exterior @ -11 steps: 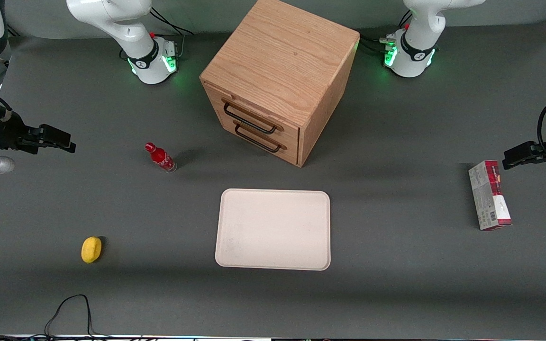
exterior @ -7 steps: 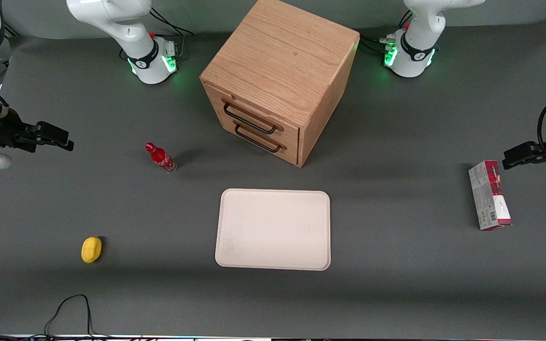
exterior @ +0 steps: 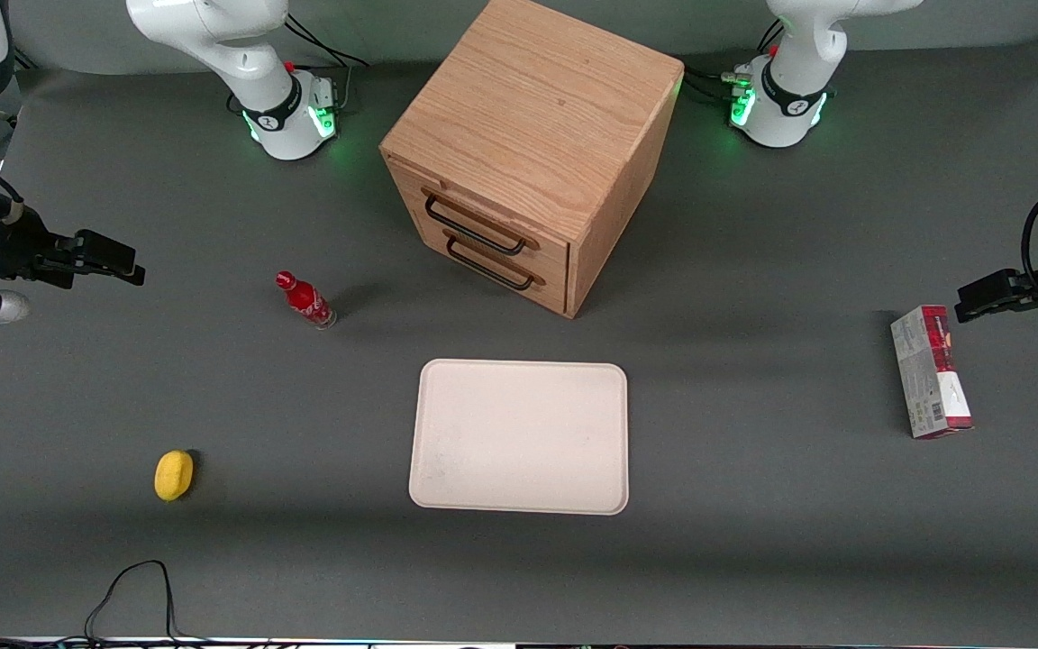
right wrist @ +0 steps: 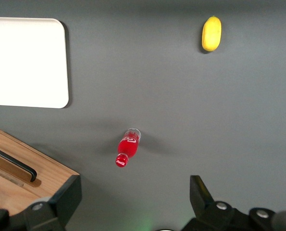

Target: Open upper drawer

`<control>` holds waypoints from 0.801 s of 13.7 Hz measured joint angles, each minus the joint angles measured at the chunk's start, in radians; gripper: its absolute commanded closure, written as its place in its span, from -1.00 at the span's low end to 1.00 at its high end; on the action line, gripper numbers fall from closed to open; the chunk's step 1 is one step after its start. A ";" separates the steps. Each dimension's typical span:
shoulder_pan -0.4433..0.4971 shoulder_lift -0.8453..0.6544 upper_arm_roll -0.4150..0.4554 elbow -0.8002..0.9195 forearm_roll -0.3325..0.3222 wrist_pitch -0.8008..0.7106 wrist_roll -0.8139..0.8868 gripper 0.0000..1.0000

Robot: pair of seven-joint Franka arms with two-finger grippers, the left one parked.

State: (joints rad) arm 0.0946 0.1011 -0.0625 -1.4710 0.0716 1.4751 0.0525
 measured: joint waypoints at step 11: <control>0.172 0.098 0.032 0.038 0.040 0.038 -0.001 -1.00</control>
State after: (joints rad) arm 0.2662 0.1989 -0.0303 -1.4325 0.1121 1.5135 0.0516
